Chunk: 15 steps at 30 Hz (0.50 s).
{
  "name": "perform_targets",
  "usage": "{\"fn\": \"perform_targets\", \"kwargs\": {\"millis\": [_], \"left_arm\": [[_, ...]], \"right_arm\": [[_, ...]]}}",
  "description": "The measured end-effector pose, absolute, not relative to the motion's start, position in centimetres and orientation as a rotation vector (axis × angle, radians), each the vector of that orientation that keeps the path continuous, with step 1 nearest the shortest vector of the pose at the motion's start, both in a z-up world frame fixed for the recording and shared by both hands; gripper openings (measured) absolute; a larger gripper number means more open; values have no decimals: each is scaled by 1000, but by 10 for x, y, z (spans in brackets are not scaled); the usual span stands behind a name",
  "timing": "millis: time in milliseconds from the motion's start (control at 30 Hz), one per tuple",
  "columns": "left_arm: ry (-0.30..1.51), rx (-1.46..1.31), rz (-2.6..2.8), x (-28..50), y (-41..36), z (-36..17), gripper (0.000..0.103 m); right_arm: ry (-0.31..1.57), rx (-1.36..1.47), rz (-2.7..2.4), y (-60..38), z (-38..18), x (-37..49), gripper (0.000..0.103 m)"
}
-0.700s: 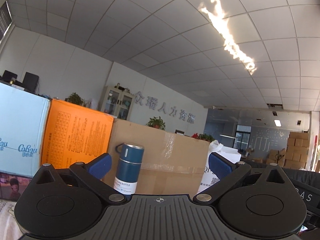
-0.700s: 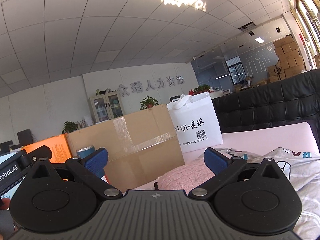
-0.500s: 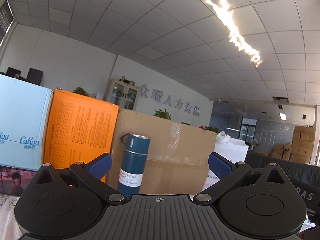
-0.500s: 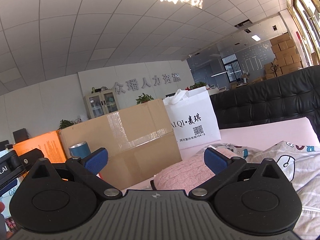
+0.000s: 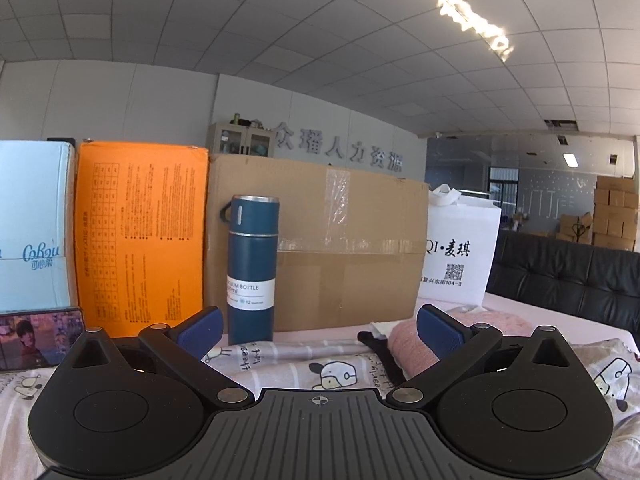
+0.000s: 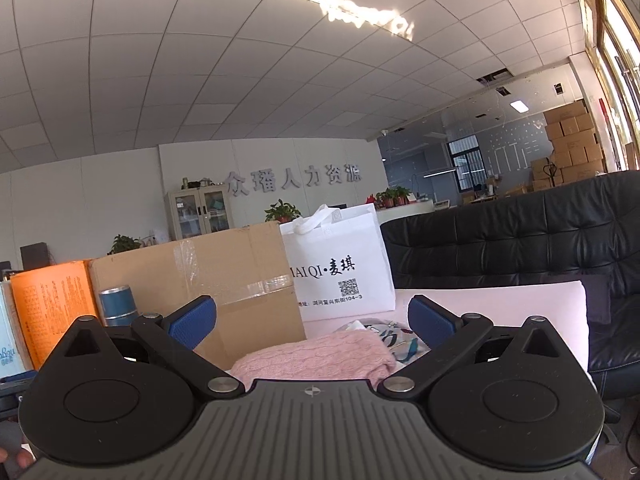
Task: Fold clothes
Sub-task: 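Move both grippers toward the pink knit sweater on the bed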
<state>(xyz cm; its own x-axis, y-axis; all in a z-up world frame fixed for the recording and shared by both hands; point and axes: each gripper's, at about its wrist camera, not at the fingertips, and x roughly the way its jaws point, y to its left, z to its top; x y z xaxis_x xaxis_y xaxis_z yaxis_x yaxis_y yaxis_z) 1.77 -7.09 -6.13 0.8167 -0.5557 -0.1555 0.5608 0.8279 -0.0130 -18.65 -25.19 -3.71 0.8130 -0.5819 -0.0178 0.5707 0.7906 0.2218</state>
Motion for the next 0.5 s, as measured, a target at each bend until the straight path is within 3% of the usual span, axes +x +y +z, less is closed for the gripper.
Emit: {"fn": "perform_targets", "kwargs": {"millis": [500], "left_arm": [[290, 78, -591, 26, -155, -77, 103]], "right_arm": [[80, 400, -658, -353, -81, -149, 101]]}}
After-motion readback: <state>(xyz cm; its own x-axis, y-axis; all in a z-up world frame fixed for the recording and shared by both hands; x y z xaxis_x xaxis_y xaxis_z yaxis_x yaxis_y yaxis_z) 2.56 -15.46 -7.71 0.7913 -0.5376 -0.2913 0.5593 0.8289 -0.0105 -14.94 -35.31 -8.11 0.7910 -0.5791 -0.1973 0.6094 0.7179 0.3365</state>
